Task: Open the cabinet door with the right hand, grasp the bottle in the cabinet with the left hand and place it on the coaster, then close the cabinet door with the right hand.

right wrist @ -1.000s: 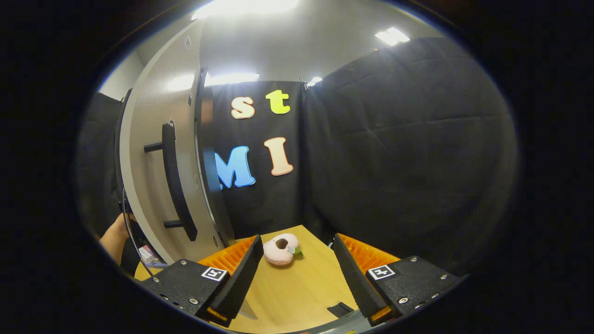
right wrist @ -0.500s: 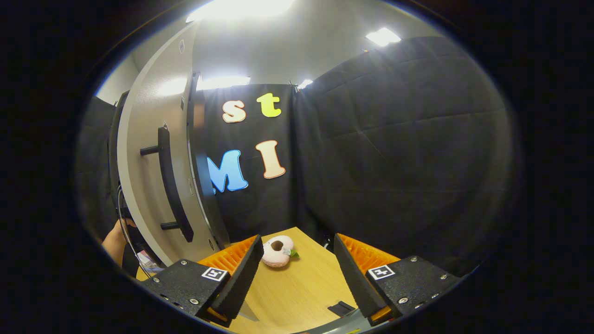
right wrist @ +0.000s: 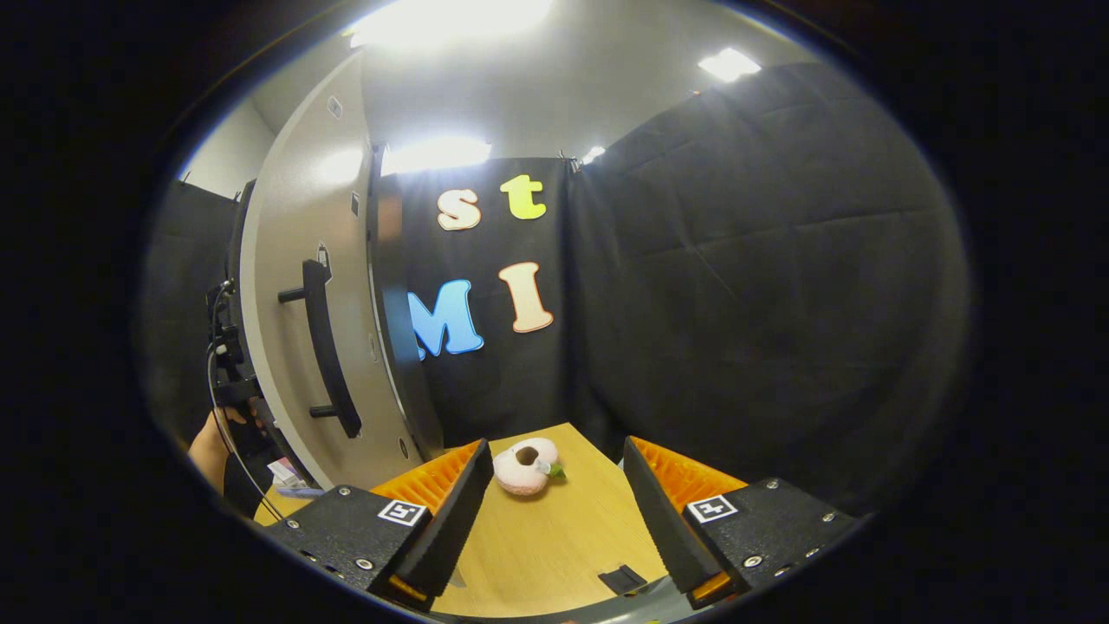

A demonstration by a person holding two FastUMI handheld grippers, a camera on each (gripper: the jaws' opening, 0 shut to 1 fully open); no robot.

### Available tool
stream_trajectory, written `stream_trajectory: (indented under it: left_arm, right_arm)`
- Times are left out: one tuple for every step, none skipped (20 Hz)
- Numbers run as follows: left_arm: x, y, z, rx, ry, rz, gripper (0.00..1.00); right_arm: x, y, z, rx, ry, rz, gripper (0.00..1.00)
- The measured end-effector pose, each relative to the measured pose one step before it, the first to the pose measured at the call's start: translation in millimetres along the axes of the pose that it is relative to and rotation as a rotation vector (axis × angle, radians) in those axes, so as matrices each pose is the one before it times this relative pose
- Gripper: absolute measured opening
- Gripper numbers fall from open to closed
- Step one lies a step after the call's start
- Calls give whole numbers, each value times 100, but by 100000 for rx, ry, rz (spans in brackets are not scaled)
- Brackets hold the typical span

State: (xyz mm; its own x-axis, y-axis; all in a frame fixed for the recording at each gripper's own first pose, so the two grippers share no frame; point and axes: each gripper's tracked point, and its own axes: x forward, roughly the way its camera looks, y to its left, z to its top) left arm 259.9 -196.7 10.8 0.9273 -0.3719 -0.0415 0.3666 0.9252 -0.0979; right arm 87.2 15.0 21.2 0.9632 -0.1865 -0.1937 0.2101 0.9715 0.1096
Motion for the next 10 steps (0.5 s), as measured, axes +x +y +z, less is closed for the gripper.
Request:
stream_trajectory:
  left_arm:
    - [-1017, 185, 137, 49, -509, 1045, 66]
    - [-1081, 293, 91, 173, -671, 1372, 63]
    - [-1029, 164, 4, 183, -532, 842, 63]
    - [-1103, 174, -116, 328, 10, 801, 66]
    - [-1118, 263, -147, 378, -5, 722, 66]
    - [-952, 184, -237, 371, 29, 930, 66]
    - [-1027, 209, -206, 357, 105, 1020, 66]
    - [-1110, 269, -369, 132, -107, 887, 66]
    - [-1062, 219, -321, -148, 138, 931, 62]
    - [-1030, 233, -346, -437, 1, 750, 71]
  right_arm:
    - [-130, -48, 133, 483, 14, 1229, 93]
    - [-72, 1, 31, 471, 62, 1364, 94]
    - [-84, -75, 52, 256, -26, 1295, 94]
    - [-83, -105, 3, -251, 252, 1185, 94]
    - [-125, -104, 20, -652, 281, 1072, 94]
    - [-126, -161, 14, -743, 22, 1001, 94]
    - [-183, 4, 222, -571, -200, 945, 94]
    - [-141, -42, 92, -285, -233, 976, 94]
    - [-271, -4, 113, 21, -141, 1163, 95]
    - [-38, 78, -16, 61, 57, 1194, 94]
